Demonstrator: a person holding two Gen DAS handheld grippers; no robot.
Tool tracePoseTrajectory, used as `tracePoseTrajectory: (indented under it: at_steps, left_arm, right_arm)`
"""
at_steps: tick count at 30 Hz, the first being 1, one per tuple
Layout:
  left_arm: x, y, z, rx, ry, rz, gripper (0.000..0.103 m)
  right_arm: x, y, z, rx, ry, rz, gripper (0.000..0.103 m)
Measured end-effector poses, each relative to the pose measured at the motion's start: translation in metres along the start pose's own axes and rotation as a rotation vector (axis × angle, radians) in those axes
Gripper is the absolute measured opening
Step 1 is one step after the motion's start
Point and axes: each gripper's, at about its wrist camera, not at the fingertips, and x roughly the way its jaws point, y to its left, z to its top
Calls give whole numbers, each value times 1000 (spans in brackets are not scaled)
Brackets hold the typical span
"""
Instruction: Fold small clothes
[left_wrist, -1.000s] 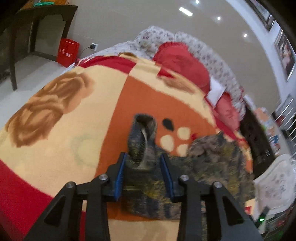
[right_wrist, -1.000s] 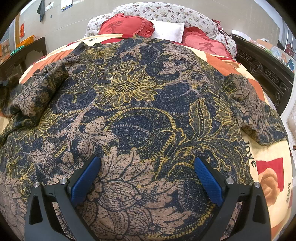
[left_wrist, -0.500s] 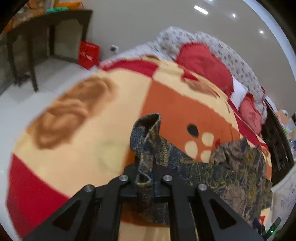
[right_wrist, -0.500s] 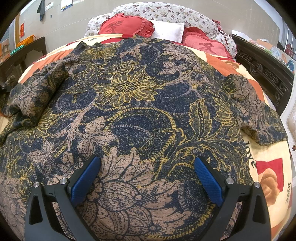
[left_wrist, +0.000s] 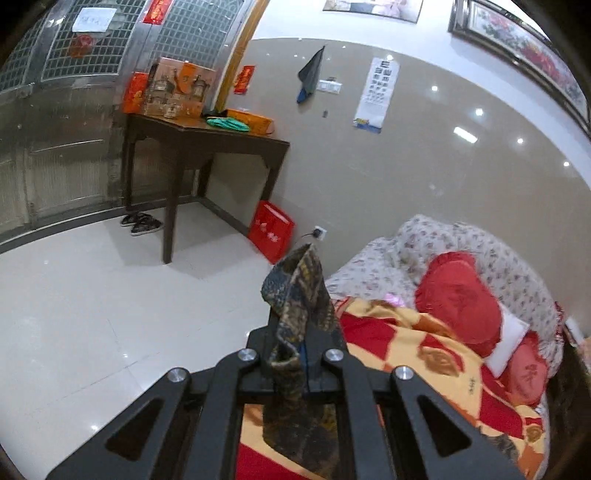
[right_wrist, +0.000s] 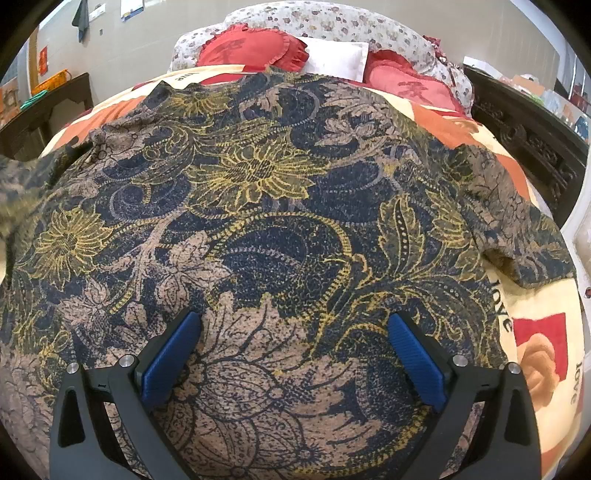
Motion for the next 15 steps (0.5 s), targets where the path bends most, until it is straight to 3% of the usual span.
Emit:
tracePoseTrajectory:
  at_steps: [4, 7, 9, 12, 15]
  left_arm:
    - [-1, -46, -25, 40, 60, -137, 7]
    - [5, -103, -71, 78, 161, -301, 7]
    - [11, -149, -115, 106, 254, -427, 7]
    - [14, -216, -192, 177, 375, -549, 7]
    - [17, -268, -274, 257, 483, -611, 7]
  right_arm:
    - [0, -2, 1, 5, 6, 8, 103]
    - [0, -4, 3, 4, 25, 15, 103]
    - [-3, -7, 6, 8, 55, 42, 101]
    - [-14, -23, 13, 33, 80, 99, 92]
    - [-31, -44, 24, 52, 49, 133, 91]
